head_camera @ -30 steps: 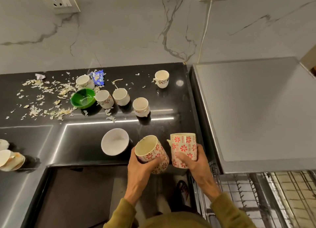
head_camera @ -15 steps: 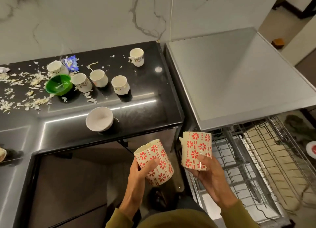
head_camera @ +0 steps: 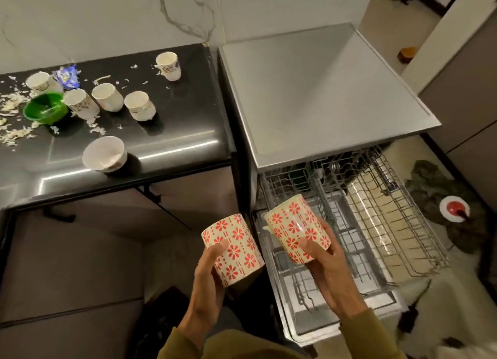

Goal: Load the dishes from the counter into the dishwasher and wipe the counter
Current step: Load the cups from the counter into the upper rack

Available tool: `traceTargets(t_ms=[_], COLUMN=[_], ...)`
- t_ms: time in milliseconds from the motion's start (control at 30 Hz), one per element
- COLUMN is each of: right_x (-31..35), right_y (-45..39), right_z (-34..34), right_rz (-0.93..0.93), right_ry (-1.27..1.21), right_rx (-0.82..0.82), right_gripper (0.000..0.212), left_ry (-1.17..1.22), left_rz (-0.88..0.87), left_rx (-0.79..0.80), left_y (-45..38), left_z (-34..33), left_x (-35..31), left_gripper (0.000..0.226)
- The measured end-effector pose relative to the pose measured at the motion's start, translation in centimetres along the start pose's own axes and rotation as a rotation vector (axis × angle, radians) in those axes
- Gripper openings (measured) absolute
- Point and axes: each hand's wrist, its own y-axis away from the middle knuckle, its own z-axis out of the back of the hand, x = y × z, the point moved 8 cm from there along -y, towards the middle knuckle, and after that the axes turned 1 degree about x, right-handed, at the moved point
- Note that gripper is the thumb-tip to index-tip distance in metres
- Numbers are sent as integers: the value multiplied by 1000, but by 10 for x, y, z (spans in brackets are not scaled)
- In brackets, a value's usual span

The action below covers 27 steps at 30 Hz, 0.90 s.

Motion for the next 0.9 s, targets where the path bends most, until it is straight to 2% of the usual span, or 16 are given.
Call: traceTargets(t_ms=[100,233,333,533,733,900], right_x=[2,6,10,41,82,100], right_y=[14,25,25,14,-19,-93], right_z=[24,47,60,71,81,94], right_rz=[14,57,101,228,329,311], right_ry=[32,28,91,432,753,1041], right_rx=[-34,-92,-133,-225,-292,-215], right_gripper=[98,102,93,74,82,88], left_ry=[51,61,34,-14,26,80], left_rz=[56,134,191,248,260,291], left_rx=[5,36,53,62,66,54], left_y=[16,28,26,7,1,-1], left_z=[-15,-29,-33,-33,-40,-55], left_x=[22,42,49,54,63,79], left_gripper=[61,47,54,54,53,49])
